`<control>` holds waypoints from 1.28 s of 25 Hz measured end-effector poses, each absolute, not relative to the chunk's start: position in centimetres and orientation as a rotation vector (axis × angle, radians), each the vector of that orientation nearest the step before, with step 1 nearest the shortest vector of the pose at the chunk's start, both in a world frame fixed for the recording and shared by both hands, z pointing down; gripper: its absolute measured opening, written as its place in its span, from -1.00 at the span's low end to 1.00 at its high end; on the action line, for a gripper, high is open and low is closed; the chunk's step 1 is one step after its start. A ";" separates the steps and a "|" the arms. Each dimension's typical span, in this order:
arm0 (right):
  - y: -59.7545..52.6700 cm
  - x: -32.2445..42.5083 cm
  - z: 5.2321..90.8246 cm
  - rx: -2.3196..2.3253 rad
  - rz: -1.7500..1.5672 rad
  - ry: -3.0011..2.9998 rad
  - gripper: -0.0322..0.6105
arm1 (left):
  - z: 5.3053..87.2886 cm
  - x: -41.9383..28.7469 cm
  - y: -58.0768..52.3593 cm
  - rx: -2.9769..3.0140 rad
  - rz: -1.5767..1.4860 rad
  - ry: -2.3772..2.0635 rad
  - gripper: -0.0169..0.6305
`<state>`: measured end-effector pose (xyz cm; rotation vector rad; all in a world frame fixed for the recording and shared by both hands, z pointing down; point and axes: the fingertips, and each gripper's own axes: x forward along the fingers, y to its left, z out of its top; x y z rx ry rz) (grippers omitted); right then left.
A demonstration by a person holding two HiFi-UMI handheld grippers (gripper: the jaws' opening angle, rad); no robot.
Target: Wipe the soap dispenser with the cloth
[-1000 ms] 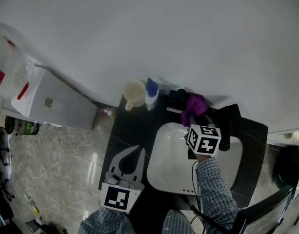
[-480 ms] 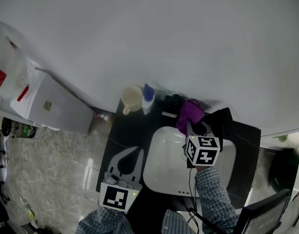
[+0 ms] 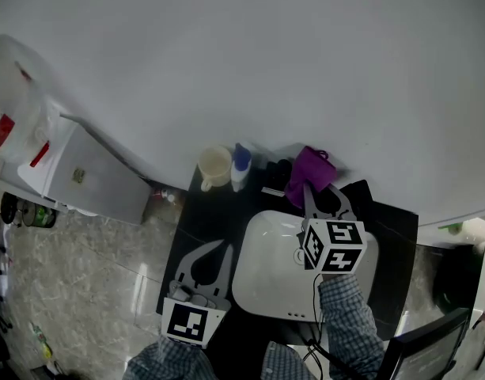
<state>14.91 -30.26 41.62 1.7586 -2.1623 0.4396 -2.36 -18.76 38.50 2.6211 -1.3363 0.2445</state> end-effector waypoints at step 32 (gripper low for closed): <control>-30.5 8.9 45.5 1.561 0.392 -2.269 -0.67 | 40.0 -2.6 -18.4 2.589 0.274 -1.342 -0.94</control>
